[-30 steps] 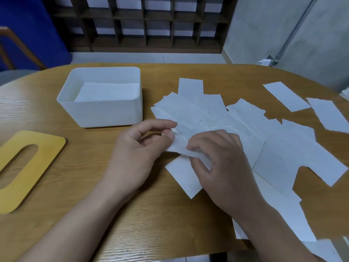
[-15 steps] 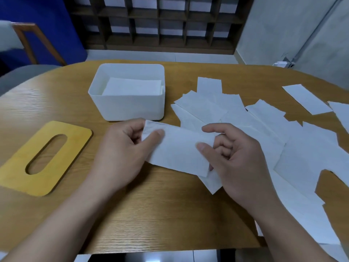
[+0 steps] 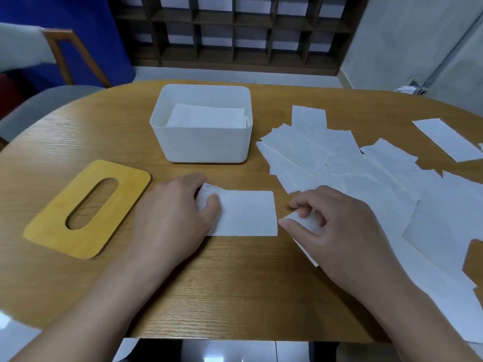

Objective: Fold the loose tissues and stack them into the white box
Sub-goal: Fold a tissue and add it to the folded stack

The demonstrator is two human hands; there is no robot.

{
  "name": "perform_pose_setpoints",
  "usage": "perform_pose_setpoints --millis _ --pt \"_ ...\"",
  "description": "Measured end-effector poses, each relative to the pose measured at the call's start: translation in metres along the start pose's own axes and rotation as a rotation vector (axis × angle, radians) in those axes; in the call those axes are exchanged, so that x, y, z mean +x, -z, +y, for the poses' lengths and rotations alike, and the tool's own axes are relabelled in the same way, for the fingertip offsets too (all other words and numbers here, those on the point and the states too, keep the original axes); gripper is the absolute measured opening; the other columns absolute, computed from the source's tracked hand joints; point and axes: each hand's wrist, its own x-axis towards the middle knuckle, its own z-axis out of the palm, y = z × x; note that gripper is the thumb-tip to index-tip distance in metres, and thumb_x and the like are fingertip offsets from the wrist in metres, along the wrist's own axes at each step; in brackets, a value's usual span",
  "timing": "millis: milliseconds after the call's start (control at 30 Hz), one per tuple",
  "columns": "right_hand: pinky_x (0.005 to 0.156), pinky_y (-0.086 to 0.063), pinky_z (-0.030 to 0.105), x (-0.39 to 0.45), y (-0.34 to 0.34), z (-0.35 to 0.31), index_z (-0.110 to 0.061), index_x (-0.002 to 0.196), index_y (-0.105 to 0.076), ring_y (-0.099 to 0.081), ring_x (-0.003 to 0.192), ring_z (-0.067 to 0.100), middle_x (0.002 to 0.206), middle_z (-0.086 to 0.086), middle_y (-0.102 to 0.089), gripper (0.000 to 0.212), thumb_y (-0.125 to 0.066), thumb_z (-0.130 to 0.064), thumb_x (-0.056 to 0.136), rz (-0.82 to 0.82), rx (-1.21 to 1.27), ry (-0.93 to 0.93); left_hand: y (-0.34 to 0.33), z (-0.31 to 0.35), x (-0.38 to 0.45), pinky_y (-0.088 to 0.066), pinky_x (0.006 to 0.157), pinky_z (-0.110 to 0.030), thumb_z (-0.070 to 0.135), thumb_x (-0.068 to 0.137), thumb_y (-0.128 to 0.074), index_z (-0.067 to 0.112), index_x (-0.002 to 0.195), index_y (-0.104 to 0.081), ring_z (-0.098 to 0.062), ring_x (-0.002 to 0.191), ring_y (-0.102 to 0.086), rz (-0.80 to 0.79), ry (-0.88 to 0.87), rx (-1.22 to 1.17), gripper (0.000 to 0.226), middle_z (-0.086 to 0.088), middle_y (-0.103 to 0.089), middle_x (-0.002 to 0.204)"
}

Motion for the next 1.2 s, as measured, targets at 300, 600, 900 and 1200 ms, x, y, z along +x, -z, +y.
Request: perform_pose_setpoints --millis 300,600,900,1200 --pt "0.068 -0.044 0.022 -0.002 -0.002 -0.004 -0.039 0.091 -0.064 -0.056 0.081 0.002 0.084 -0.018 -0.057 0.013 -0.066 -0.049 0.099 -0.05 -0.131 0.031 -0.003 0.002 -0.001 -0.05 0.069 -0.039 0.039 0.093 -0.071 0.033 0.114 -0.065 -0.018 0.097 -0.059 0.021 -0.027 0.045 0.022 0.013 -0.057 0.107" --pt "0.063 -0.044 0.019 -0.006 0.003 -0.008 -0.031 0.082 -0.069 -0.06 0.077 0.017 0.076 -0.01 -0.063 0.019 -0.075 -0.031 0.1 0.046 0.223 0.006 -0.007 0.021 -0.013 -0.04 0.103 -0.02 0.016 0.101 -0.076 0.033 0.134 -0.073 -0.015 0.137 -0.055 -0.098 -0.383 -0.403 0.037 0.02 -0.066 0.135" --pt "0.066 -0.054 0.051 -0.007 0.011 -0.015 -0.011 0.1 -0.077 -0.064 0.078 0.036 0.086 0.008 -0.072 0.013 -0.07 -0.022 0.104 0.015 0.795 0.183 -0.015 0.039 -0.018 -0.037 0.125 -0.039 0.019 0.104 -0.074 0.028 0.124 -0.074 -0.016 0.155 -0.044 -0.34 -0.406 -0.699 0.022 0.017 -0.062 0.152" --pt "0.078 -0.048 0.05 -0.002 0.011 -0.012 -0.019 0.108 -0.074 -0.06 0.096 0.046 0.1 0.026 -0.061 0.016 -0.063 -0.032 0.107 0.123 1.019 -0.071 -0.004 0.032 -0.008 -0.052 0.075 -0.028 0.018 0.103 -0.074 0.014 0.1 -0.078 -0.012 0.089 -0.069 -0.05 -0.158 -0.941 0.007 0.001 -0.077 0.095"
